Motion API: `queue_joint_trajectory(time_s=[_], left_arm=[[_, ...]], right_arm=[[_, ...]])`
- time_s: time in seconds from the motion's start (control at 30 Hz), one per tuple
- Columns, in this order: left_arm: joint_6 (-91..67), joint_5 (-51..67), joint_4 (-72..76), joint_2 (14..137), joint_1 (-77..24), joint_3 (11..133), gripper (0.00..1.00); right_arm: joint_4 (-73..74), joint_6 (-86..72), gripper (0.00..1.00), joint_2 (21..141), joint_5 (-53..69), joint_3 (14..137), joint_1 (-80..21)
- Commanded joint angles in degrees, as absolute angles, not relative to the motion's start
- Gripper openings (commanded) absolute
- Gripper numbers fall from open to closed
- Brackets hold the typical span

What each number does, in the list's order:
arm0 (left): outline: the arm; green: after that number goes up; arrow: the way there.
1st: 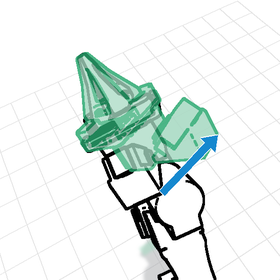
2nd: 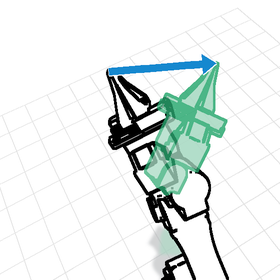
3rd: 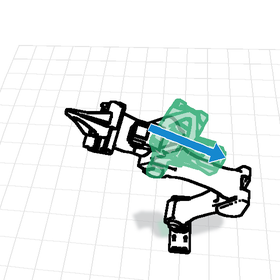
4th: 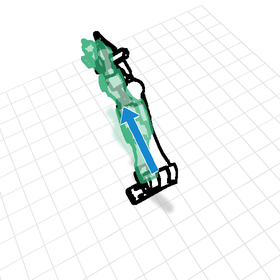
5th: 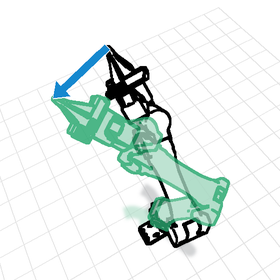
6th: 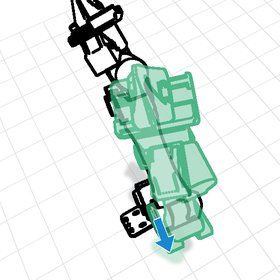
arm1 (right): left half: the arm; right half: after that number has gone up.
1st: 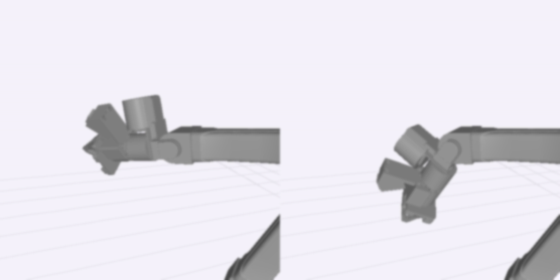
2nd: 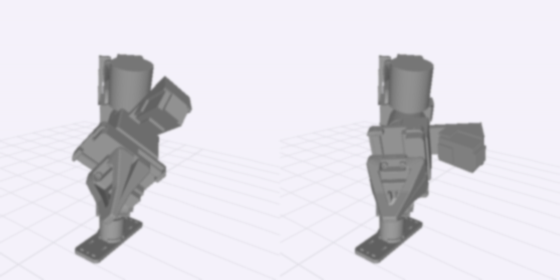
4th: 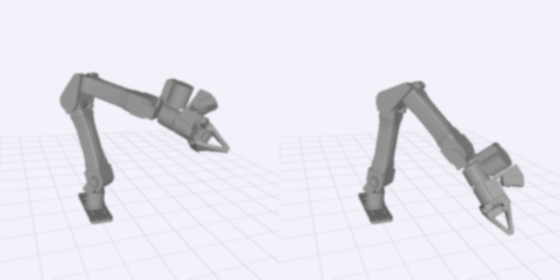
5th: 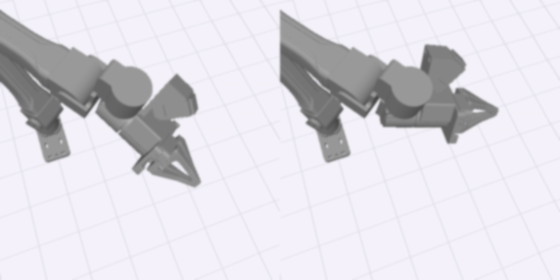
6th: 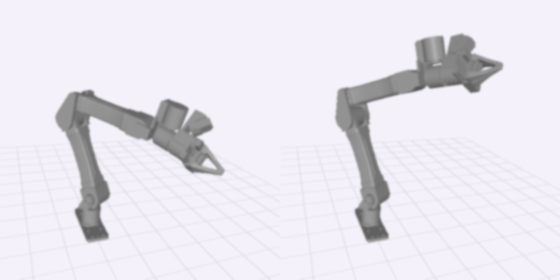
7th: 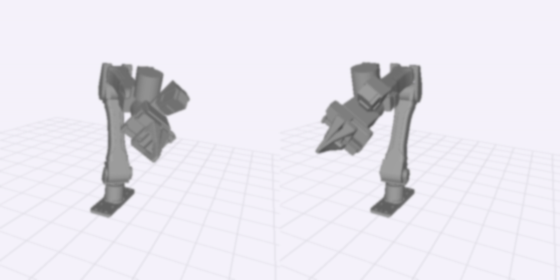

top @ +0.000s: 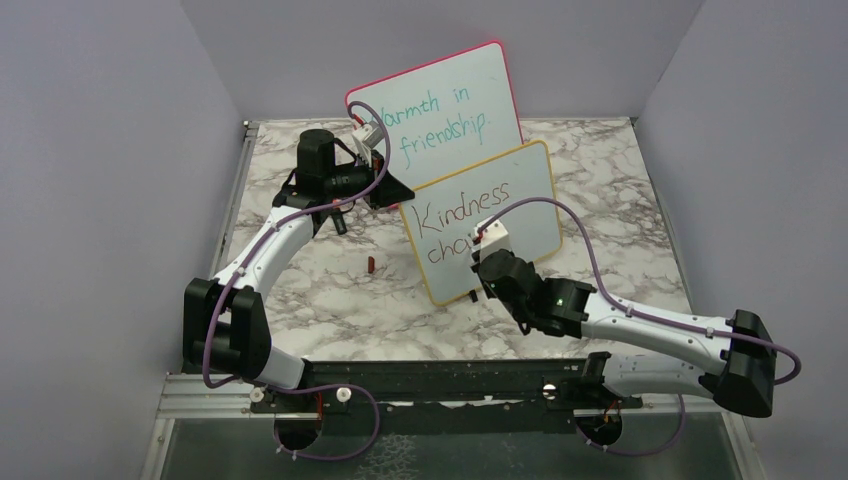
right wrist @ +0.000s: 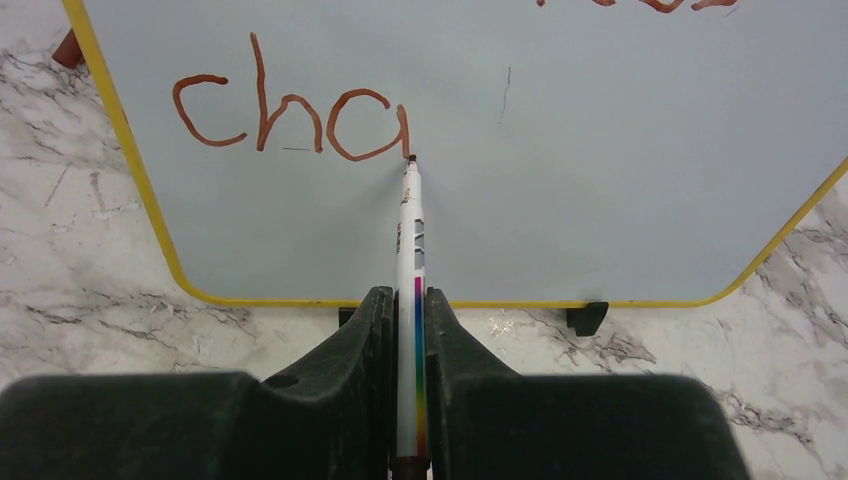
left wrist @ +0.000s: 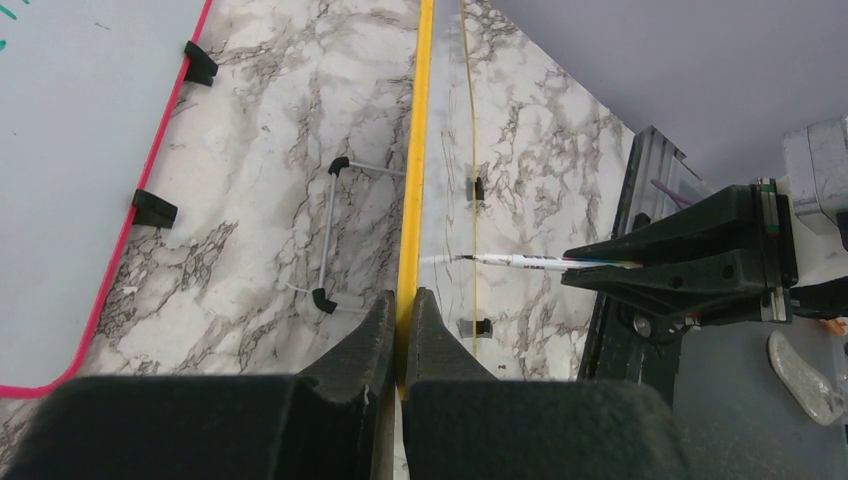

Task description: Write a sentence on the whiteboard

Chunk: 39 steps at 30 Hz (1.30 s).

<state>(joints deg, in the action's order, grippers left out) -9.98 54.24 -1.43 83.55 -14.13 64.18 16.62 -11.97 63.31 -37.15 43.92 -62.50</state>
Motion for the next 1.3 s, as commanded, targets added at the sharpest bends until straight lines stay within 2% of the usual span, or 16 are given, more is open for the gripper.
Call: queue_joint_trajectory(time_s=[0.0,0.77,1.27], left_arm=[[-8.11,52.57,-5.80,85.17,-15.73,62.92,0.00],[-8.09,52.77,-5.87,85.52,-15.73,63.06,0.00],[-8.09,52.65,-5.89,85.70,-15.73,63.11,0.00]], right_arm=[[17.52,-12.70,0.01,61.82,-40.65,43.15,-62.05],[9.35,-9.31,0.01,62.28,-39.27,44.12,-60.59],[16.26,-12.28,0.01,63.11,-36.18,43.45,-60.11]])
